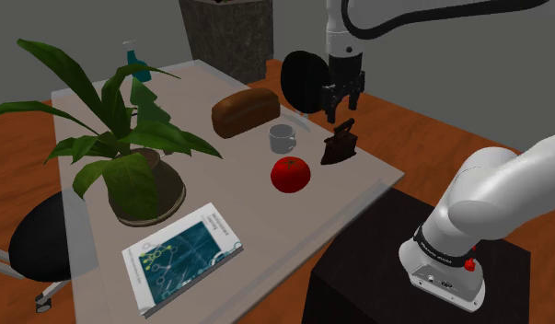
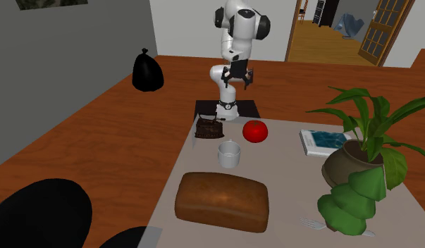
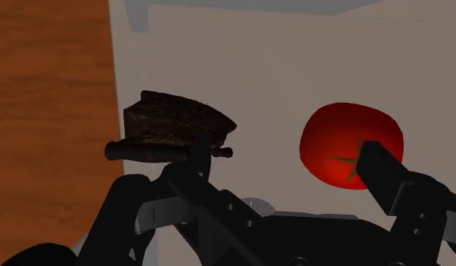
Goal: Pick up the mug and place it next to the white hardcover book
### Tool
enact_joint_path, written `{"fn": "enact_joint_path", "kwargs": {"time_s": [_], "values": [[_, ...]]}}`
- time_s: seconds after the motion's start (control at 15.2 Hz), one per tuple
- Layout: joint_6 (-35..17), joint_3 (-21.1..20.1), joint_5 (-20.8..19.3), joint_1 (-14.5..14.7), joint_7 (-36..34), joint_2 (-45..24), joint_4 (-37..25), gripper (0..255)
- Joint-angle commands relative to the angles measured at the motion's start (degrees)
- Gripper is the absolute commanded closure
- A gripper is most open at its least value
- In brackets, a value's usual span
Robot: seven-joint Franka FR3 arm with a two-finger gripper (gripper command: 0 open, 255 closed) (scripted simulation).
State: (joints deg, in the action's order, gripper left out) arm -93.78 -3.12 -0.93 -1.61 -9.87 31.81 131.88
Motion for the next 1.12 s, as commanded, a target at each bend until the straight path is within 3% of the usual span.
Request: {"fn": "enact_joint_path", "kwargs": {"time_s": [0.0,0.53,1.06], "values": [[-2.96,-0.08,-0.18,-0.15,-0.09,-4.61,-1.55,0],[-10.86,-0.65,-1.02,-0.44,-1.05,-22.30,-10.65,0],[-14.31,-0.87,-2.30,-0.30,-2.01,-40.46,-24.65,0]]}}
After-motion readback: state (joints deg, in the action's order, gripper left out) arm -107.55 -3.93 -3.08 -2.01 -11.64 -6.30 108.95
